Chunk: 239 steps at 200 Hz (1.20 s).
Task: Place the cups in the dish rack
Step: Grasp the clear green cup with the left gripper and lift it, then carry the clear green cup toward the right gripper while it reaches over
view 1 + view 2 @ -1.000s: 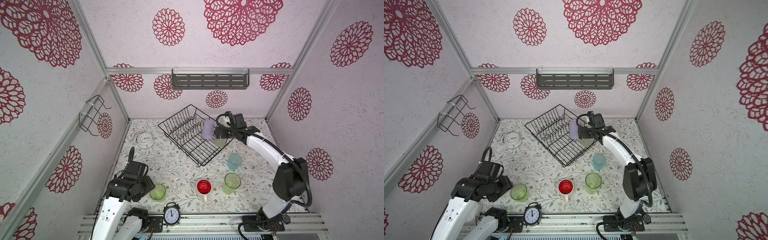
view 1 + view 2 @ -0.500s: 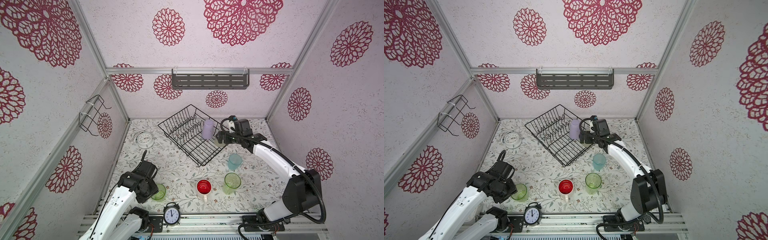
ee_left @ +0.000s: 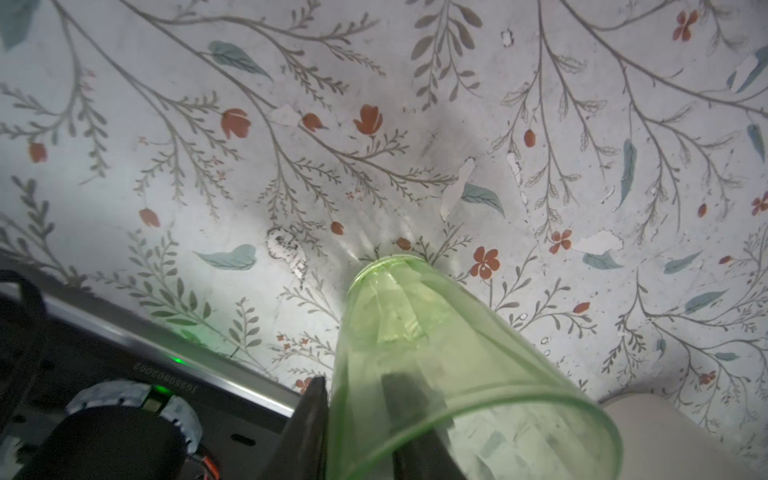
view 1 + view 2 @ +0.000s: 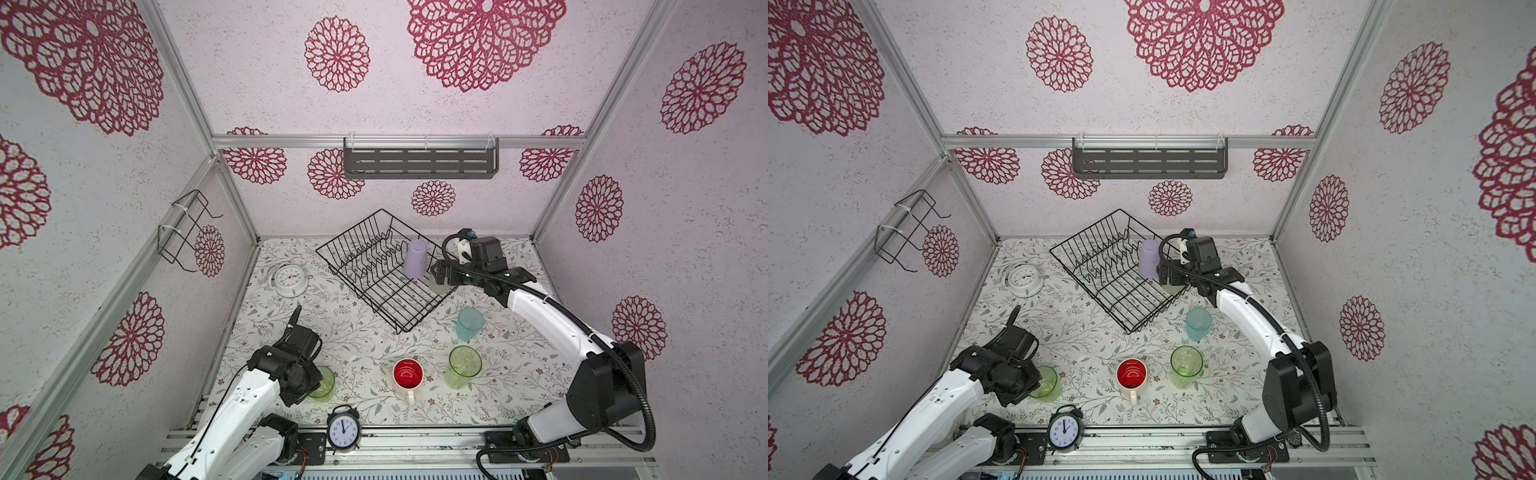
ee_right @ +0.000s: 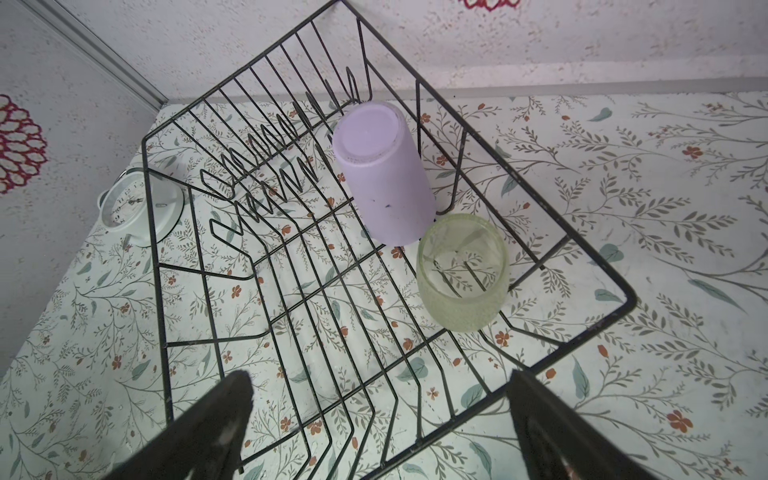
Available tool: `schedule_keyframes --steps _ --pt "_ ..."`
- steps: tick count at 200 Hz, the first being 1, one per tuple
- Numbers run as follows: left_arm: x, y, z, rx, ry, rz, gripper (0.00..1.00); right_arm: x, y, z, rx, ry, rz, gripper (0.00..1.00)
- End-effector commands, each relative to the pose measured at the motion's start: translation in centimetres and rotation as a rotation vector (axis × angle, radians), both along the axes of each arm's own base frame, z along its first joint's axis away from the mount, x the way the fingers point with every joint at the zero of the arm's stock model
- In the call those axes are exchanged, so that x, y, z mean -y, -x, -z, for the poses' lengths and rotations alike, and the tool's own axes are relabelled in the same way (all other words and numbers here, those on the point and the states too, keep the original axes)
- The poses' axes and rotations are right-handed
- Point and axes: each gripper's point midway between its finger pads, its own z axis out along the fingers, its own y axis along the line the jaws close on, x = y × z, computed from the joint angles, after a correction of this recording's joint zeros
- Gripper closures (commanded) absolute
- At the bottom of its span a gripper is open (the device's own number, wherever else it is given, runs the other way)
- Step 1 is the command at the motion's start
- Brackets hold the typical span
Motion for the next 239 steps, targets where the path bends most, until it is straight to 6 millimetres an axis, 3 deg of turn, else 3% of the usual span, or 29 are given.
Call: schedule_keyframes --steps 1,12,23,38,74,113,134,191,239 --pt "2.0 -2.5 -1.0 0.086 0.057 0.074 0.80 0.0 0.9 -3.3 0.077 -0.041 -0.011 0.01" --pt "3.1 -3.1 -1.6 0.112 0.089 0.123 0.82 0.1 1.1 -3.4 0.080 -0.044 -0.011 0.01" --pt "3.4 -3.5 -2.2 0.130 0.099 0.138 0.93 0.3 1.3 -3.4 0.084 -0.044 -0.005 0.01" --pt "3.9 -4.0 -3.4 0.167 0.111 0.171 1.00 0.9 1.7 -3.7 0.101 -0.052 0.027 0.01" --pt "5.1 -5.3 -7.5 0.309 0.165 0.236 1.00 1.8 3.2 -5.2 0.156 -0.098 0.056 0.01" --pt "7.0 -7.5 -12.0 0.468 0.250 0.288 1.00 0.7 4.9 -5.7 0.119 -0.216 0.017 0.01" --pt "9.4 -8.2 -13.5 0.501 0.368 0.342 1.00 -0.4 5.9 -6.1 0.086 -0.360 -0.006 0.01" --pt "14.3 -11.1 -19.9 0.712 0.625 0.434 1.00 -6.2 9.5 -7.7 -0.071 -0.697 -0.333 0.01" --pt "17.3 -13.3 -25.1 0.842 0.795 0.481 1.00 -8.1 11.9 -10.0 -0.172 -0.949 -0.498 0.01"
